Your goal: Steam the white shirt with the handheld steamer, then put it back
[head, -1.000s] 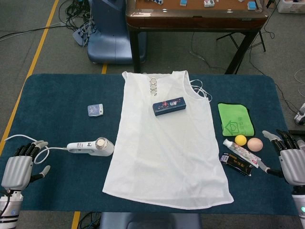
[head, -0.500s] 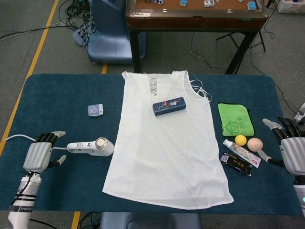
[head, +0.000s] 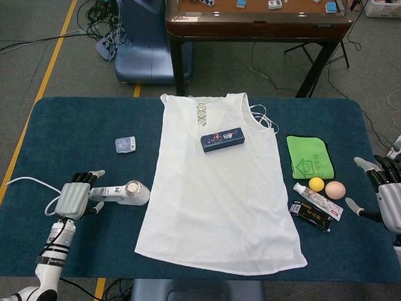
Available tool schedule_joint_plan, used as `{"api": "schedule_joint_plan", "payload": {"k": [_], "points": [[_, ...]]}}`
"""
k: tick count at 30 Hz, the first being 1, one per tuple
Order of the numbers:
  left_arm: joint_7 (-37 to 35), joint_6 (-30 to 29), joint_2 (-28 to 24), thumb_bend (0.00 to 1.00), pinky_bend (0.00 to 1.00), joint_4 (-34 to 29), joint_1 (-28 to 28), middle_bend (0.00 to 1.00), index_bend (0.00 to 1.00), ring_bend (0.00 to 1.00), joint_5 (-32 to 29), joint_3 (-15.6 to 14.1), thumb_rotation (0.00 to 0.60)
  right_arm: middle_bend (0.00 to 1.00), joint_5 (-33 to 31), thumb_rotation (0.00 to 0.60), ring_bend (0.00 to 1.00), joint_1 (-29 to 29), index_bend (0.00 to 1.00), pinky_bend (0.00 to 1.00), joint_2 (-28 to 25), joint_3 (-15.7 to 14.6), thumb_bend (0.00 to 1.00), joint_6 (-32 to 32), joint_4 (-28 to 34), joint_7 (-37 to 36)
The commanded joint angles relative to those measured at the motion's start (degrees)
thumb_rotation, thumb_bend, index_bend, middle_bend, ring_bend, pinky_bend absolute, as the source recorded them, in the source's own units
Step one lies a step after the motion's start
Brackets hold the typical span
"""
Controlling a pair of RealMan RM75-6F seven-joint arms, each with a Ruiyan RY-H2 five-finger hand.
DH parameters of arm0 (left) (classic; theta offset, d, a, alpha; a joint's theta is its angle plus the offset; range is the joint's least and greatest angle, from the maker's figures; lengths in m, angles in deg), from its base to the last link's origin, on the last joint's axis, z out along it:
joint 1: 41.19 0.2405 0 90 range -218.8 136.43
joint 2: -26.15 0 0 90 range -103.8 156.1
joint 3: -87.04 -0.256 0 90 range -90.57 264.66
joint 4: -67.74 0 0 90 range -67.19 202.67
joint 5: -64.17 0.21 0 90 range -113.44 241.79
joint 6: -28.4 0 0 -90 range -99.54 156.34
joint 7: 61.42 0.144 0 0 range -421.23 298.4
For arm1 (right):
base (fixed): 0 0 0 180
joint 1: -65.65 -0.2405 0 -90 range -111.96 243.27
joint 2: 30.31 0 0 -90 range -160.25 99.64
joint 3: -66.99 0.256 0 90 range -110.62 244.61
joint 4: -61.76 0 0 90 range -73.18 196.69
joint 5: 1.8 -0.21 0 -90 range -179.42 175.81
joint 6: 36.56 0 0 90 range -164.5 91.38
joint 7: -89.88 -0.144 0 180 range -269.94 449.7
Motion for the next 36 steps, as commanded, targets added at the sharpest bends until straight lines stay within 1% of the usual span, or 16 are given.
{"api": "schedule_joint_plan", "payload": {"k": [1,16,25,33,36], "points": [[0.4,0.4,1.0,0.20,0.14,1.0,-0.7,0.22,0.17,0.18,-0.6,0.0,0.600,0.25,0.2,0.600,0.10,0.0,0.16,0.08,0.1,-0.1,0.21,-0.1,-0.3,-0.2],[1.3,2.6,7.3,0.20,0.14,8.9,-4.3,0.22,0.18,0.18,-3.6,0.6,0.600,0.25,0.1,0.600,0.10,0.4,0.16,0.08,0.6,-0.5,0.21,-0.4,-1.2,-1.4],[0.0,4.3,11.0,0.20,0.14,15.4,-6.6,0.22,0.24,0.19,-5.0,1.8,0.600,0.25,-0.2,0.600,0.10,0.4,0.15,0.08,0.8,-0.4,0.21,-0.3,-1.6,-1.8],[-2.9,3.7,13.3,0.20,0.14,20.7,-7.9,0.28,0.30,0.21,-4.0,2.7,0.600,0.25,-0.6,0.600,0.10,0.6,0.16,0.08,1.0,-0.4,0.21,-0.5,-2.0,-2.3],[-4.6,3.8,14.0,0.20,0.14,22.6,-8.4,0.31,0.33,0.23,-3.3,2.9,0.600,0.25,-0.6,0.600,0.10,0.6,0.16,0.08,1.1,-0.4,0.21,-0.5,-2.1,-2.5]]}}
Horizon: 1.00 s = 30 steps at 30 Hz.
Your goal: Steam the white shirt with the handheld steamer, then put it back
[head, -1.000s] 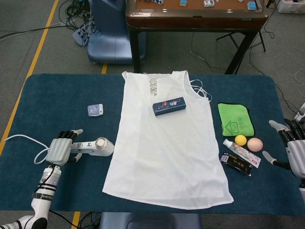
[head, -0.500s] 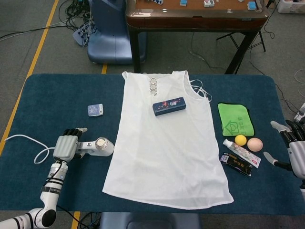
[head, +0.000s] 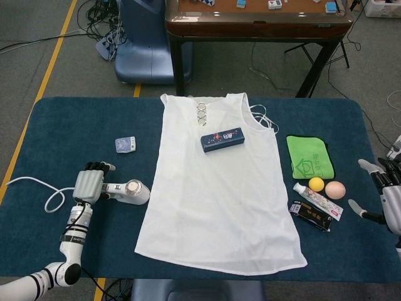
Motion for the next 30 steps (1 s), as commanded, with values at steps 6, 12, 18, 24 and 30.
{"api": "schedule_joint_plan", "payload": {"k": [6,12,18,24,30], "points": [[-5.2,1.4,3.1,0.20,0.16,6.5,-2.3,0.33,0.38,0.28,2.4,0.2,0.600,0.25,-0.3,0.600,0.10,0.1,0.16,0.08,0.4,-0.1,0.21,0.2,-0.2,-0.4],[-6.8,2.6,4.5,0.20,0.17,9.5,-3.3,0.34,0.44,0.29,4.1,-0.9,0.600,0.25,-0.5,0.600,0.10,0.6,0.16,0.08,0.2,-0.2,0.21,-0.3,0.0,-0.2],[-7.4,1.7,5.0,0.20,0.17,9.8,-3.2,0.37,0.55,0.32,5.6,-1.8,0.600,0.25,-0.6,0.600,0.10,0.7,0.16,0.08,0.1,-0.3,0.21,-0.2,0.1,0.0],[-8.4,0.9,5.2,0.20,0.20,9.9,-3.1,0.43,0.63,0.37,6.9,-2.4,0.600,0.25,-0.6,0.600,0.10,0.8,0.16,0.08,0.1,-0.3,0.21,-0.3,0.3,0.2],[-9.5,1.0,5.8,0.20,0.24,11.1,-3.1,0.49,0.67,0.42,7.2,-2.5,0.600,0.25,-0.8,0.600,0.10,1.0,0.16,0.08,0.2,-0.3,0.21,-0.3,0.3,0.2]]}}
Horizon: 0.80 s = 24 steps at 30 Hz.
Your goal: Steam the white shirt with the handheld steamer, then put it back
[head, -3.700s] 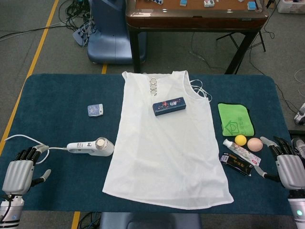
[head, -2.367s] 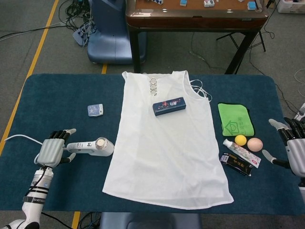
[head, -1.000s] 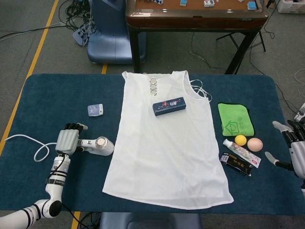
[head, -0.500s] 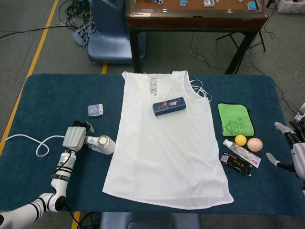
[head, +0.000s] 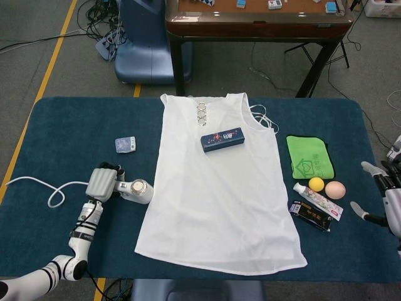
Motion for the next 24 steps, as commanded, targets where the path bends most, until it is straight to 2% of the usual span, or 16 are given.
{"api": "schedule_joint_plan", "payload": {"k": [1,5,10,15,18,24], "points": [[-0.4,-0.1,0.2,0.20,0.25,0.6,0.0,0.50,0.68,0.42,0.1,0.0,0.600,0.25,-0.1,0.600,0.10,0.1,0.16,0.08,0.1,0.0,0.21,0.0,-0.1,0.0],[-1.3,-0.9,0.7,0.20,0.33,1.7,0.2,0.58,0.70,0.49,0.6,0.1,0.600,0.25,-0.3,0.600,0.10,0.1,0.15,0.08,0.1,0.0,0.21,0.1,-0.1,0.0],[-2.8,-1.4,1.2,0.20,0.56,3.0,0.3,0.67,0.72,0.57,1.2,0.0,0.600,0.25,-0.2,0.600,0.10,0.0,0.16,0.08,0.2,0.0,0.21,0.3,0.0,0.1],[-4.2,-0.7,1.5,0.20,0.69,4.4,0.2,0.78,0.75,0.68,1.2,0.0,0.600,0.25,-0.3,0.600,0.10,-0.1,0.16,0.08,0.2,0.0,0.21,0.6,0.2,0.5],[-5.8,-0.3,1.5,0.20,0.74,5.0,0.0,0.82,0.77,0.72,1.4,0.1,0.600,0.25,-0.4,0.600,0.10,-0.1,0.16,0.08,0.1,0.0,0.21,0.7,0.5,0.8],[-10.6,3.1,-0.3,0.20,0.76,3.7,-0.4,0.86,0.79,0.75,0.0,1.2,0.600,0.25,-0.3,0.600,0.10,-0.3,0.16,0.08,0.0,-0.1,0.21,1.1,1.1,1.5]]}}
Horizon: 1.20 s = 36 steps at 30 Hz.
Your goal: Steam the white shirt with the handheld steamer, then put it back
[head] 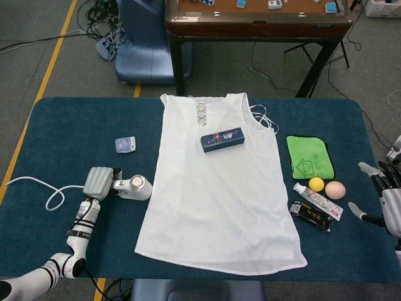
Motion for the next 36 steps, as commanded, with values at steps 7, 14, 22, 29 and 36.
{"api": "schedule_joint_plan", "payload": {"k": [7,14,22,29,36], "points": [[-6.6,4.7,-5.0,0.20,0.78,-4.1,-0.5,0.87,0.83,0.76,-2.6,2.4,0.600,0.25,0.3,0.600,0.10,-0.6,0.15,0.08,0.3,-0.4,0.21,1.4,0.3,0.6],[-8.5,4.4,-8.7,0.20,0.78,-8.2,-0.3,0.89,0.84,0.78,-2.7,3.3,0.600,0.25,2.5,0.600,0.10,-2.6,0.15,0.08,0.4,-1.6,0.21,4.8,1.2,1.3],[-8.4,4.5,-11.2,0.20,0.78,-15.0,-0.6,0.89,0.83,0.77,-3.4,4.2,0.600,0.25,6.3,0.600,0.10,-7.1,0.16,0.08,0.8,-3.3,0.21,11.9,2.4,1.9],[-4.0,4.0,-10.2,0.20,0.78,-19.4,-3.0,0.89,0.83,0.77,-2.8,4.7,0.600,0.21,10.4,0.600,0.10,-13.1,0.12,0.09,1.7,-5.6,0.47,21.4,4.7,2.5],[-0.2,4.5,-7.0,0.20,0.78,-19.7,-6.5,0.89,0.83,0.77,-3.3,5.9,0.600,0.15,12.8,0.600,0.03,-18.4,0.09,0.06,5.2,-7.7,0.75,30.0,6.0,3.9]]}}
